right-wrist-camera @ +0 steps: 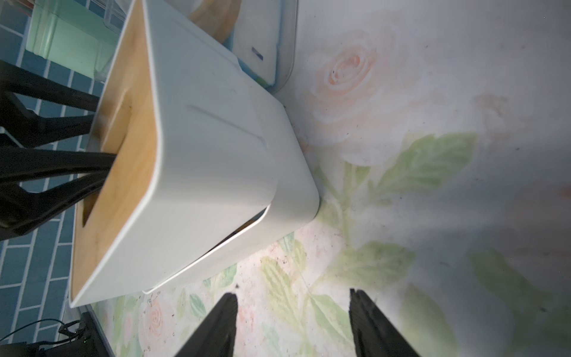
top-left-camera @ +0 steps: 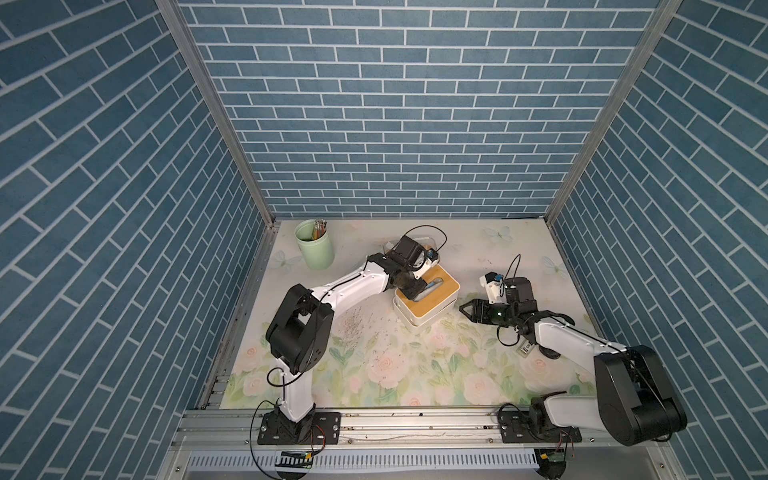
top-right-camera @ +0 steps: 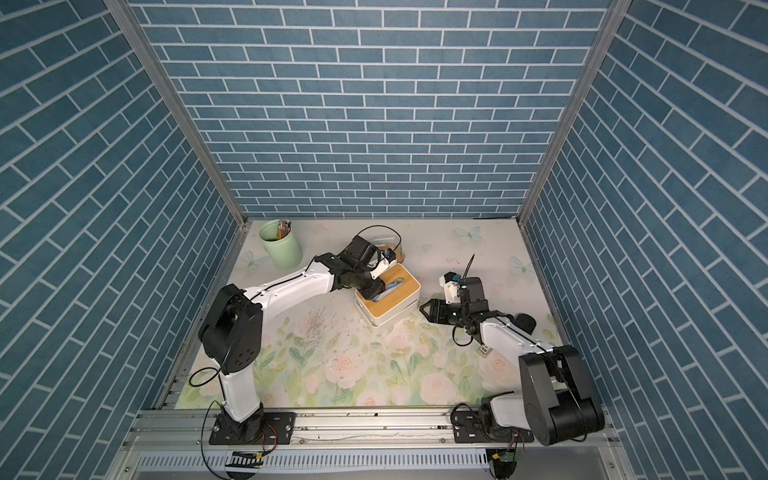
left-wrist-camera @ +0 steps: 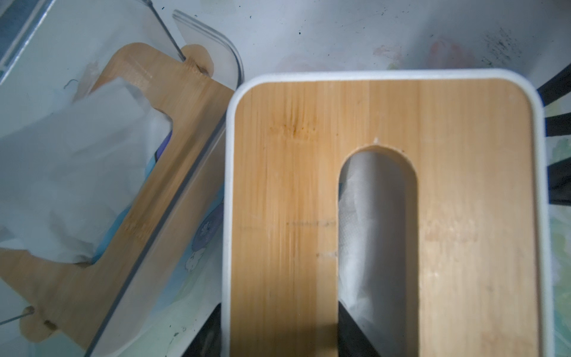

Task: Put the tissue paper into the tissue box
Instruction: Adjust the box lid on the tissue box.

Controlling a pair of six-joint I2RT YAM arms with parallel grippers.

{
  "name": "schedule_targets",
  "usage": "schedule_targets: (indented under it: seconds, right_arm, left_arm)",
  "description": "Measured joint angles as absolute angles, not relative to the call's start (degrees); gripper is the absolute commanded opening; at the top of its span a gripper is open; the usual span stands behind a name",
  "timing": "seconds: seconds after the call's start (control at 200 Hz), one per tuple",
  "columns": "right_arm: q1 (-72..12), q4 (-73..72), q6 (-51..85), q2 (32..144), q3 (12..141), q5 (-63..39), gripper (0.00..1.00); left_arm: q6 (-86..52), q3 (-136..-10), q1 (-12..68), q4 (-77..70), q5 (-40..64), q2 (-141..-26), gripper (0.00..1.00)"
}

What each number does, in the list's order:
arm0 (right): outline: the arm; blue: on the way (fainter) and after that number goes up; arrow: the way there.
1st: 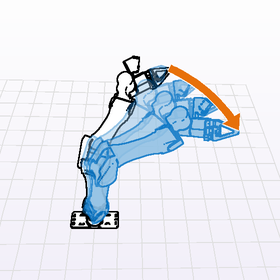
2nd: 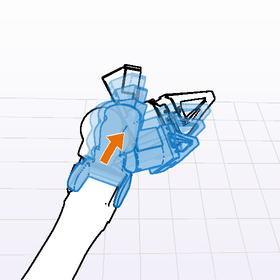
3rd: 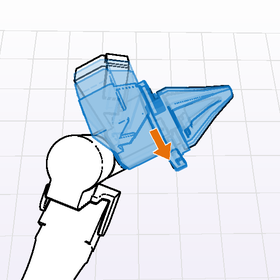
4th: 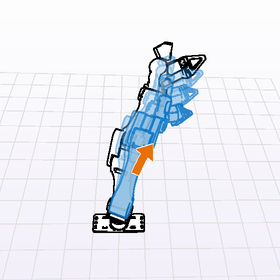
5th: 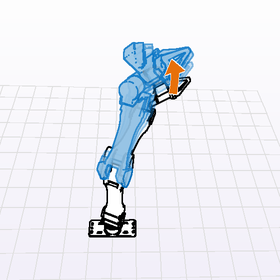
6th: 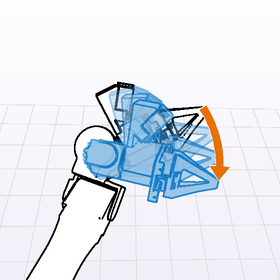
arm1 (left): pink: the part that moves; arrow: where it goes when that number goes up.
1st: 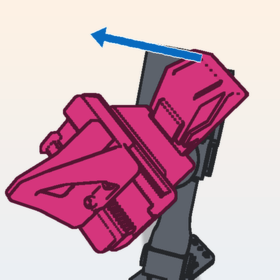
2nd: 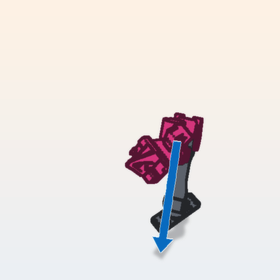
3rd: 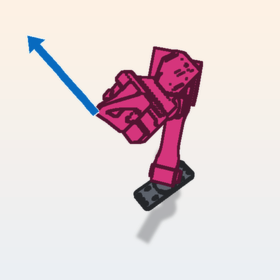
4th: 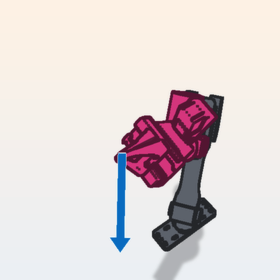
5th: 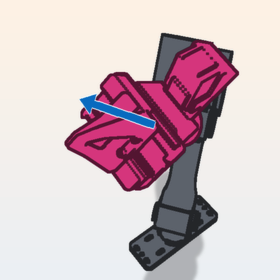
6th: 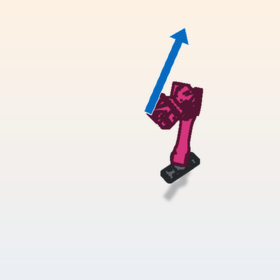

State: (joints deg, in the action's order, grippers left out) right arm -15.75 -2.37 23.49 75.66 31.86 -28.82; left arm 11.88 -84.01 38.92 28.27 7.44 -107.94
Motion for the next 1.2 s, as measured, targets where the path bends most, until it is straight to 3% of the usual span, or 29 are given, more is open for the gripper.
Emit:
schedule_targets:
  seconds: [1.2]
  right_arm:
    - [-14.94, -1.37, 20.91, 76.27, 31.99, -28.05, 0.62]
  left_arm:
    - [8.8, -90.52, 39.53, 39.38, 4.08, -107.63, 0.0]
